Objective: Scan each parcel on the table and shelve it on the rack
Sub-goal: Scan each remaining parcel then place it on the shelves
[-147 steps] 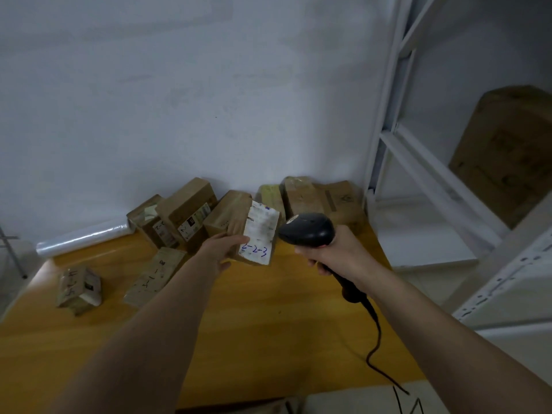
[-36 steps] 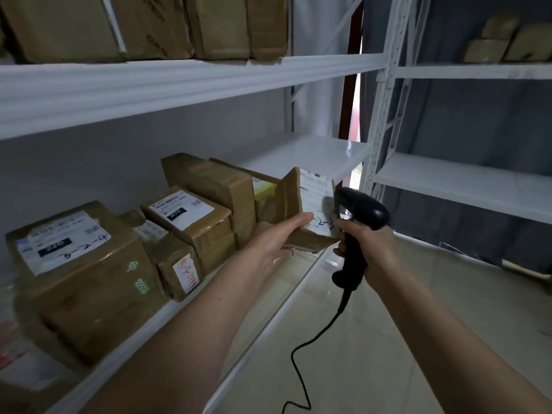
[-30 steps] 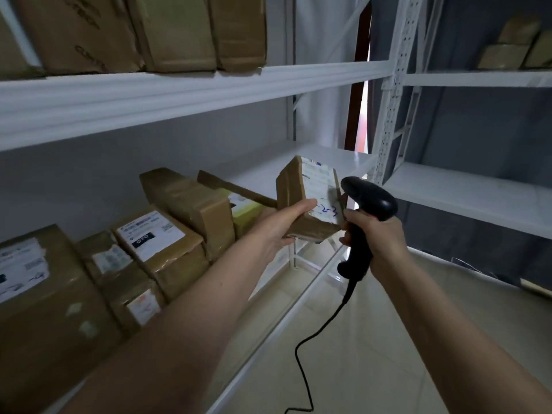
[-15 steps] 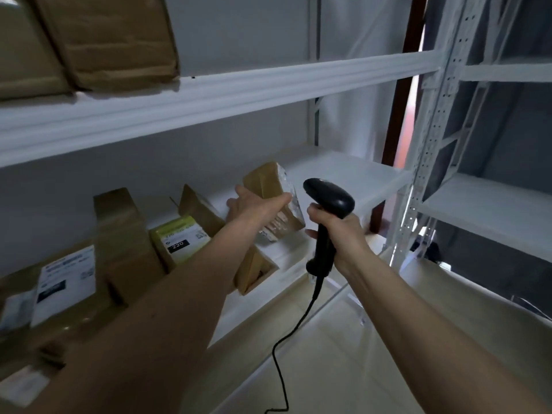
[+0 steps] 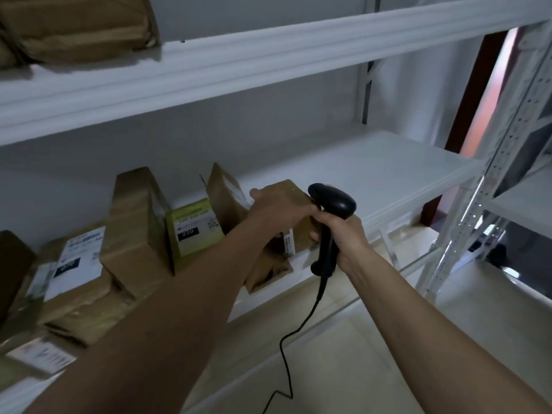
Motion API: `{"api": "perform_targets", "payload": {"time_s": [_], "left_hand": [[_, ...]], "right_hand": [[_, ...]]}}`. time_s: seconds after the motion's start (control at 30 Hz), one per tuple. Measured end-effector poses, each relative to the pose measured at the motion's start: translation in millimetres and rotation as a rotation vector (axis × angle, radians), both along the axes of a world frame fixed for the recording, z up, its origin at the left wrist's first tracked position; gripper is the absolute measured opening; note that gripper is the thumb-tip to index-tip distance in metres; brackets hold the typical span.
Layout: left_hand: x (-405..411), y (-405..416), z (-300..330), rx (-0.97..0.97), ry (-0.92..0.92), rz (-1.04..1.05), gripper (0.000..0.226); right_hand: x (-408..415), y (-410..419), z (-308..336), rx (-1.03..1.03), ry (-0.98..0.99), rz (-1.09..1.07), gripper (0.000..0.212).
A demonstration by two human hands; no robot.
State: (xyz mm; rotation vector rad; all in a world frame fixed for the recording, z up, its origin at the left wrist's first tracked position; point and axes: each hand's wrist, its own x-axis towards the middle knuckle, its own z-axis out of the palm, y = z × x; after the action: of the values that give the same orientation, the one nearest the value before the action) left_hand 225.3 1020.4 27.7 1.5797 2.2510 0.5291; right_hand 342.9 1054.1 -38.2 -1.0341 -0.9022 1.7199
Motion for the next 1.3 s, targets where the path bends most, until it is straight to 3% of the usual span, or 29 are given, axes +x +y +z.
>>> {"api": "perform_targets", "payload": {"time_s": [0.13,0.2,0.27,0.3,0.4,0.5,0.67,1.03,1.17,1.3], "left_hand": [[-4.6,2.3,-1.2,-0.134,0.155,-0.012,0.024],[-8.5,0.8,-3.7,-0.165,0.157,0.023,0.053],[-12.8,-1.7,-2.7,-0.116,0.03,0.094,0.069],[-14.3,-5.9,-0.2,-0.059,-0.046,0.141,0.064],[-25.7,-19.3,7.8,0.236,-0.273,0.281,0.008],[-38.7,-42.0,13.2,0.371,-0.435,0.341,0.027],[-55.3,-96.6,20.1,0.479,-0.519,0.393,0.031],[-120.3,-287.1,16.2,0.572,-0.486,0.424,0.037],[-165.4,-381.0,3.5,0.629,-0.522,0.545,0.032],[-218.2,-493.4,-24.8,0.628,-0.501,0.799,0.031]], "right_hand": [[1.7,-1.3,1.5,0.012,-0.009,0.035,0.023],[4.4,-3.6,9.0,0.051,-0.041,0.029,0.018],[6.9,-6.3,22.3,0.13,-0.094,0.005,0.012],[7.7,-8.3,30.1,0.168,-0.114,-0.007,0.011],[3.0,-18.7,50.3,0.231,-0.12,0.023,0.013],[-11.9,-37.8,58.9,0.222,-0.103,0.089,0.016],[-44.2,-81.3,60.2,0.22,-0.033,0.3,0.018],[-152.0,-237.1,47.3,0.288,0.054,0.565,0.024],[-200.8,-316.6,45.7,0.299,0.053,0.752,0.018],[-250.5,-394.3,33.1,0.307,-0.006,0.851,0.012]]}}
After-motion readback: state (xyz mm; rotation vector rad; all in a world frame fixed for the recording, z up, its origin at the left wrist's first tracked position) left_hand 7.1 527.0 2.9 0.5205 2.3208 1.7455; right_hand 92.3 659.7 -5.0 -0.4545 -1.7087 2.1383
